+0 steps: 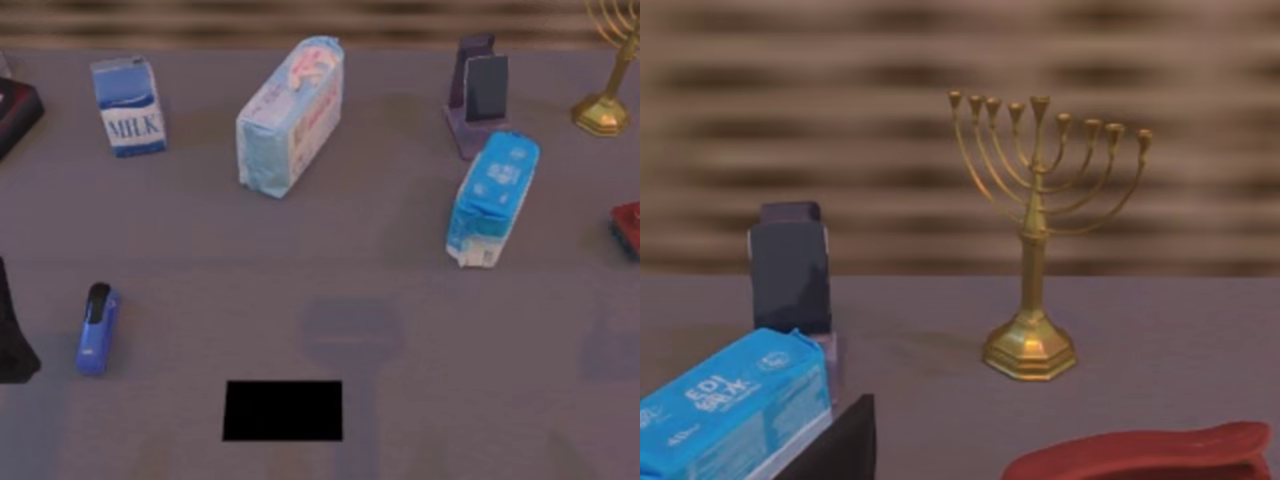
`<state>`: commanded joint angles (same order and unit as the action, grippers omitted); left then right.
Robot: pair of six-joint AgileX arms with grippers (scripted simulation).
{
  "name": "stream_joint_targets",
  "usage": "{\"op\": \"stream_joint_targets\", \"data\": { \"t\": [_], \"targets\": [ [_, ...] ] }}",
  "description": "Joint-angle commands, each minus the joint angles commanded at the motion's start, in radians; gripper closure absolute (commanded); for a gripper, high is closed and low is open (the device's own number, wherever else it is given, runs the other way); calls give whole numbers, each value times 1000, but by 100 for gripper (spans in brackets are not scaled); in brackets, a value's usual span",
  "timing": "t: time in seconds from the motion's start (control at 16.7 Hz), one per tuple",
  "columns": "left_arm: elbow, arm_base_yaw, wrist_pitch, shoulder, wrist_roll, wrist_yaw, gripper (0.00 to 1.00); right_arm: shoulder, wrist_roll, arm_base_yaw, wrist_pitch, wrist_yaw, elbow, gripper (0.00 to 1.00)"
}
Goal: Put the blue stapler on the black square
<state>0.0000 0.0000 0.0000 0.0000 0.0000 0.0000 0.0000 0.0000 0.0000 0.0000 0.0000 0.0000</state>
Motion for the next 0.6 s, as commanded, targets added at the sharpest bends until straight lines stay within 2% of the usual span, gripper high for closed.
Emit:
{"op": "stream_joint_targets", "data": {
  "t": [0.3,0.6],
  "targets": [
    [61,-8,-46,62,-6,2,0,0,0,0,0,0,0,0],
    [328,-34,-247,377,-28,2,0,0,0,0,0,0,0,0]
  ]
}}
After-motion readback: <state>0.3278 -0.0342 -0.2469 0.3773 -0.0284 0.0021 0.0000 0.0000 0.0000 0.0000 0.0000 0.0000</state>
